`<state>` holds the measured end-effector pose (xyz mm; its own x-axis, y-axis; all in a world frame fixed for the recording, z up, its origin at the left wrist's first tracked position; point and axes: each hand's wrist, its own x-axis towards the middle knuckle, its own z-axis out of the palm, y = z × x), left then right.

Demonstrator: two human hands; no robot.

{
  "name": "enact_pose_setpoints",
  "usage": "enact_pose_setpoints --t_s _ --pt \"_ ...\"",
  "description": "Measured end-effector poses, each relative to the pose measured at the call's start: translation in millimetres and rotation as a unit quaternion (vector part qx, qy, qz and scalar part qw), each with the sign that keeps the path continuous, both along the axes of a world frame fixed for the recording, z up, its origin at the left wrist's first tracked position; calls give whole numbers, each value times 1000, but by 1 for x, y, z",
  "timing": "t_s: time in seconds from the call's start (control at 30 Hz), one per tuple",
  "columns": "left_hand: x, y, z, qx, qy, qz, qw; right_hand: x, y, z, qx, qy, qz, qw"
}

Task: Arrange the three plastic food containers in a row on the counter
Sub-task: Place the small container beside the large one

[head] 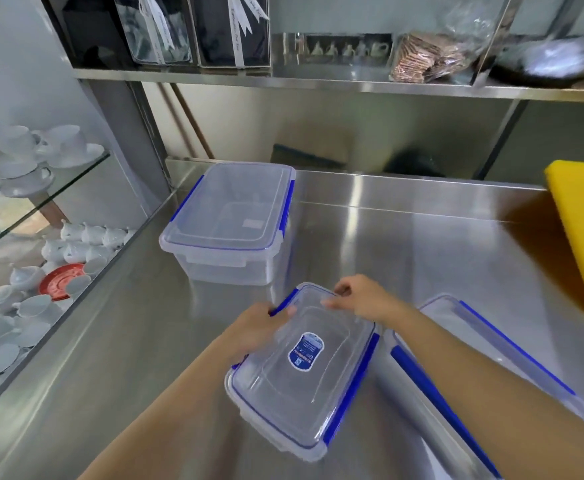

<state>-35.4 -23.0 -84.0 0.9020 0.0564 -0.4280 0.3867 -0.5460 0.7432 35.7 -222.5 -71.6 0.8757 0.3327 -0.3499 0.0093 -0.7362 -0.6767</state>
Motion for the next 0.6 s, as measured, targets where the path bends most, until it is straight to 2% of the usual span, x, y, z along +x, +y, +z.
enact_pose_setpoints --t_s 0.13,0.23,0.27,0.3,0.37,0.43,0.5,0.6 --pt "-6 -16 -5 -35 -5 163 986 2 13 0 2 -100 -99 990" --pt "-8 -25 -1 -113 13 238 965 1 7 5 -75 -212 -149 963" --pt "-8 -25 3 -143 33 238 960 0 2 9 -93 -218 -160 958" --pt "-10 -22 7 -166 61 224 958 -1 -5 14 -102 -178 -155 966" --pt "-14 -12 13 -177 119 157 964 -6 -21 24 -112 -18 -79 990" --pt "-18 -1 13 -135 162 74 975 -11 -32 29 -100 109 -4 989" --pt "-19 3 11 -101 164 29 981 -16 -34 29 -57 170 23 984" --pt "-13 -3 5 -119 109 36 986 -22 -32 21 -7 176 18 984"
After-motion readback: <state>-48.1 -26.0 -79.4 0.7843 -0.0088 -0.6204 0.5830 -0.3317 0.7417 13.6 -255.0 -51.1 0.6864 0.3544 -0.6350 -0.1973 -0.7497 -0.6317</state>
